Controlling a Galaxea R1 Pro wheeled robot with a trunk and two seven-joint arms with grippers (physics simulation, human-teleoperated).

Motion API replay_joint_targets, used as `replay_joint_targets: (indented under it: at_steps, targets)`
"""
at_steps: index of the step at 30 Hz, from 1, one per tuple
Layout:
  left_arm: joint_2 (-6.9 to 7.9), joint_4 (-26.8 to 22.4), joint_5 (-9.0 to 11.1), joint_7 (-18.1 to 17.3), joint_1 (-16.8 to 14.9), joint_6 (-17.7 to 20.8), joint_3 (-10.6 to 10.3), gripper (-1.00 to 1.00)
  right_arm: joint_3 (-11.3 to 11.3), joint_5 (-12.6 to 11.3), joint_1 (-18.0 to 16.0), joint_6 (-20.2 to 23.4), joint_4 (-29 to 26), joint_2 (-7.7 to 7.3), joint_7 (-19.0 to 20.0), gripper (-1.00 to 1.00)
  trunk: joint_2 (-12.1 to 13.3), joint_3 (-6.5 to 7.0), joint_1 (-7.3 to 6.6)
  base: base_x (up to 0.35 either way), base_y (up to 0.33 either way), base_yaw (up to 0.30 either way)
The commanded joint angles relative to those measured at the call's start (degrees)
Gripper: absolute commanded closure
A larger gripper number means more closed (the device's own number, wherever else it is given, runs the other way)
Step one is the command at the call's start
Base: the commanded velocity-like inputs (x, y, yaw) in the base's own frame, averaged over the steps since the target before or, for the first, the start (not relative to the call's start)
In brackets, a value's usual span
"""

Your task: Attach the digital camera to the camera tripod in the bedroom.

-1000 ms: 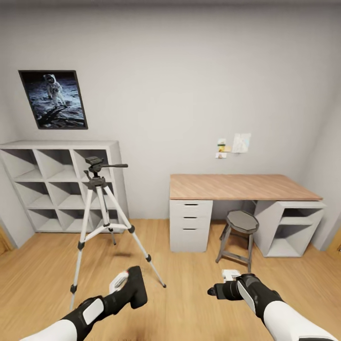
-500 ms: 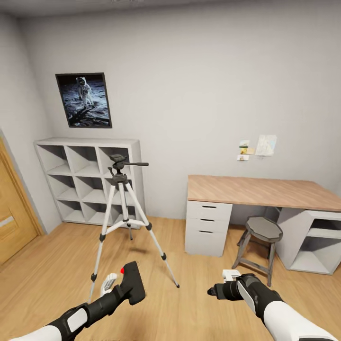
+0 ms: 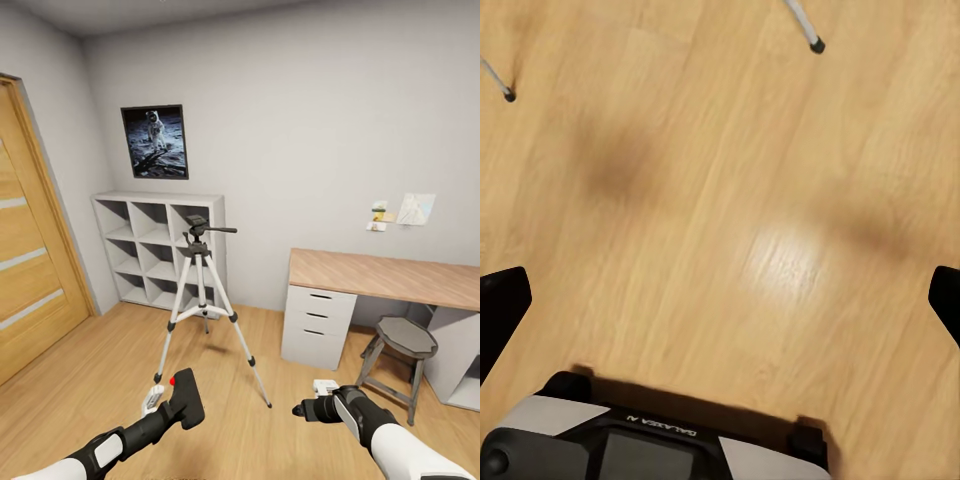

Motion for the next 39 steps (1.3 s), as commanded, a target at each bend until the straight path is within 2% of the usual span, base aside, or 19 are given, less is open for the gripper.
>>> replay_joint_targets:
  at_steps: [1,13,24,39]
  targets:
    - [0.01,0.0,0.6,-0.2,0.0,0.4,-0.3,1.00,0.1,0.1,0.0,0.3,-0.1,-0.04,0.2,-1.00,0.0,-0.03,0.02,0.000,0.000,0.271]
    - [0.00,0.0,0.5,-0.1,0.0,-0.1,-0.3,1.00,0.1,0.2,0.0,0.3,-0.2,-0.17,0.2,-1.00,0.0,-0.03,0.02,0.000,0.000,0.271]
    - [-0.16,-0.1,0.5,-0.1,0.0,-0.2,-0.3,1.00,0.3,0.1,0.0,-0.6,-0.5,-1.13,0.0,-1.00,0.0,-0.03,0.02,0.000,0.000,0.270]
    - [-0.43,-0.9,0.3,0.3,0.0,-0.4,-0.3,1.00,0.4,0.1,0.0,-1.0,-0.6,-1.23,-1.1,-1.00,0.0,-0.03,0.02,0.000,0.000,0.270]
